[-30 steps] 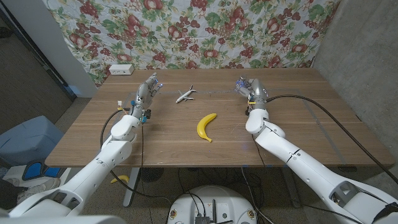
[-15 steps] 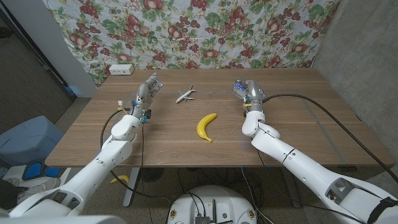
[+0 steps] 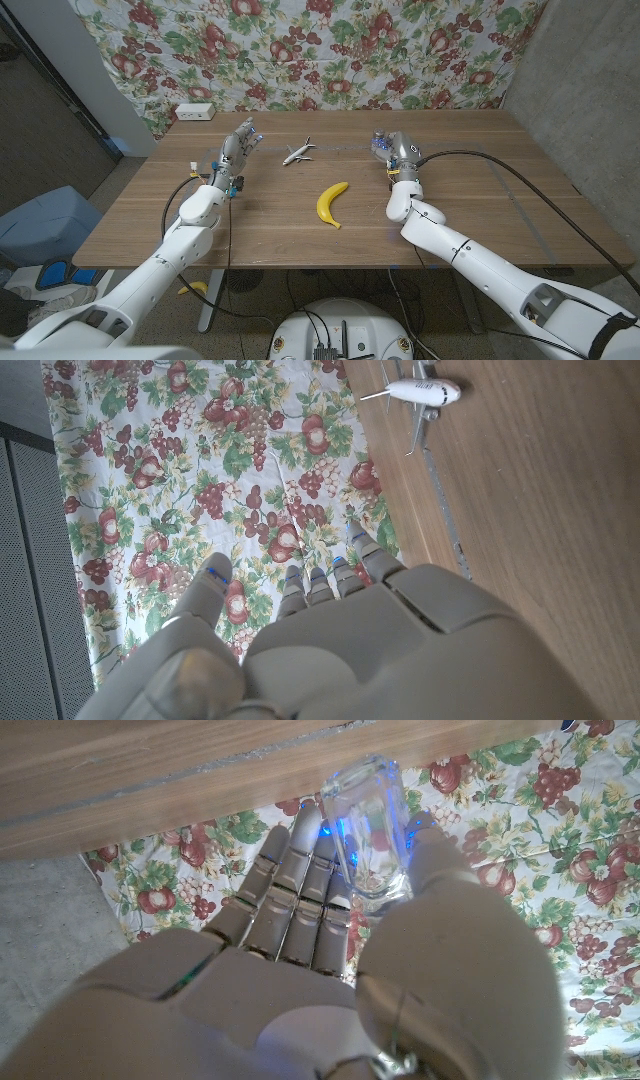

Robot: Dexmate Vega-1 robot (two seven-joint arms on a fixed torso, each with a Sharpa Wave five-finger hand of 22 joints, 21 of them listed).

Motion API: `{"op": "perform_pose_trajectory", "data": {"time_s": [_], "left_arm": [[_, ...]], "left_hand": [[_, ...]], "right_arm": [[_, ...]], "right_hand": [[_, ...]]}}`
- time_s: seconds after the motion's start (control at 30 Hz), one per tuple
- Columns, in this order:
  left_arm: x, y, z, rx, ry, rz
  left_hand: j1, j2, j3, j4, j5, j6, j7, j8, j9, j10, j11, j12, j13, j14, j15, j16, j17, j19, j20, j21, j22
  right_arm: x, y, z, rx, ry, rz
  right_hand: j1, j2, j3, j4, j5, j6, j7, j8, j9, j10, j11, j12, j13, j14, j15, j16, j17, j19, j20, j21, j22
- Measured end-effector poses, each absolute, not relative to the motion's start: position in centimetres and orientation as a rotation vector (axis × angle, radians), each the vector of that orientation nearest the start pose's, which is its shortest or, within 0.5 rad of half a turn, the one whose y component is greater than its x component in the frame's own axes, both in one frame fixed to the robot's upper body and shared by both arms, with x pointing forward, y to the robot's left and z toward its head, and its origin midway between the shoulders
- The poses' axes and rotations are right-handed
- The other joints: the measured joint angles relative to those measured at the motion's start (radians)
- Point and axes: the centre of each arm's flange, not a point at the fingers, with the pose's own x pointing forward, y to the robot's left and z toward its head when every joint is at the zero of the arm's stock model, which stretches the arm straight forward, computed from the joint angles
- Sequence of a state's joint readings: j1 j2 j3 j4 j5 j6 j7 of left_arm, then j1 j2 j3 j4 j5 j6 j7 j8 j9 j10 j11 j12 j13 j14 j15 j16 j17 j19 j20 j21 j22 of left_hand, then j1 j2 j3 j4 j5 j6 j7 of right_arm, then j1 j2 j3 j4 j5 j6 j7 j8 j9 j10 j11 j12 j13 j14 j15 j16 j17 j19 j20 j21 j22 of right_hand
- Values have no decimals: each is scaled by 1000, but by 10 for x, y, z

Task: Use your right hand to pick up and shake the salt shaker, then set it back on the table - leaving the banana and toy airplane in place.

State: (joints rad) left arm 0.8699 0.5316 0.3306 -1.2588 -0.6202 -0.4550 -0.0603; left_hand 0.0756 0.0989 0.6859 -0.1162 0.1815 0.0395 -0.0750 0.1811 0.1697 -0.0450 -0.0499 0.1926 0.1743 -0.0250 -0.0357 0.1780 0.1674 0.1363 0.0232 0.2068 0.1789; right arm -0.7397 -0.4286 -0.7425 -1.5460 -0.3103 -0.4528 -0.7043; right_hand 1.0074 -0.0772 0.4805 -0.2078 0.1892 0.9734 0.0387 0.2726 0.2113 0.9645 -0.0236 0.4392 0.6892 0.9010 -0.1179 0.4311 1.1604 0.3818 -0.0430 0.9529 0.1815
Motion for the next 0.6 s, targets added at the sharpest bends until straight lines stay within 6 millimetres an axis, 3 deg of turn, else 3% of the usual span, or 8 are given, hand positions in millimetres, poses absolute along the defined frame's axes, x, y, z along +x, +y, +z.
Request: {"op": "perform_pose_trajectory", "data": {"time_s": [0.6], "left_arm": [[635, 321, -26, 2, -716, -170]], "left_hand": [[0, 0, 0, 0, 0, 0, 0, 0, 0, 0, 0, 0, 0, 0, 0, 0, 0, 0, 0, 0, 0]], "right_arm": [[639, -152, -31, -930, -581, -433]], "right_hand": [[9, -9, 0, 0, -1, 5, -5, -4, 1, 0, 0, -12, -6, -1, 0, -14, -17, -4, -4, 3, 0]]}}
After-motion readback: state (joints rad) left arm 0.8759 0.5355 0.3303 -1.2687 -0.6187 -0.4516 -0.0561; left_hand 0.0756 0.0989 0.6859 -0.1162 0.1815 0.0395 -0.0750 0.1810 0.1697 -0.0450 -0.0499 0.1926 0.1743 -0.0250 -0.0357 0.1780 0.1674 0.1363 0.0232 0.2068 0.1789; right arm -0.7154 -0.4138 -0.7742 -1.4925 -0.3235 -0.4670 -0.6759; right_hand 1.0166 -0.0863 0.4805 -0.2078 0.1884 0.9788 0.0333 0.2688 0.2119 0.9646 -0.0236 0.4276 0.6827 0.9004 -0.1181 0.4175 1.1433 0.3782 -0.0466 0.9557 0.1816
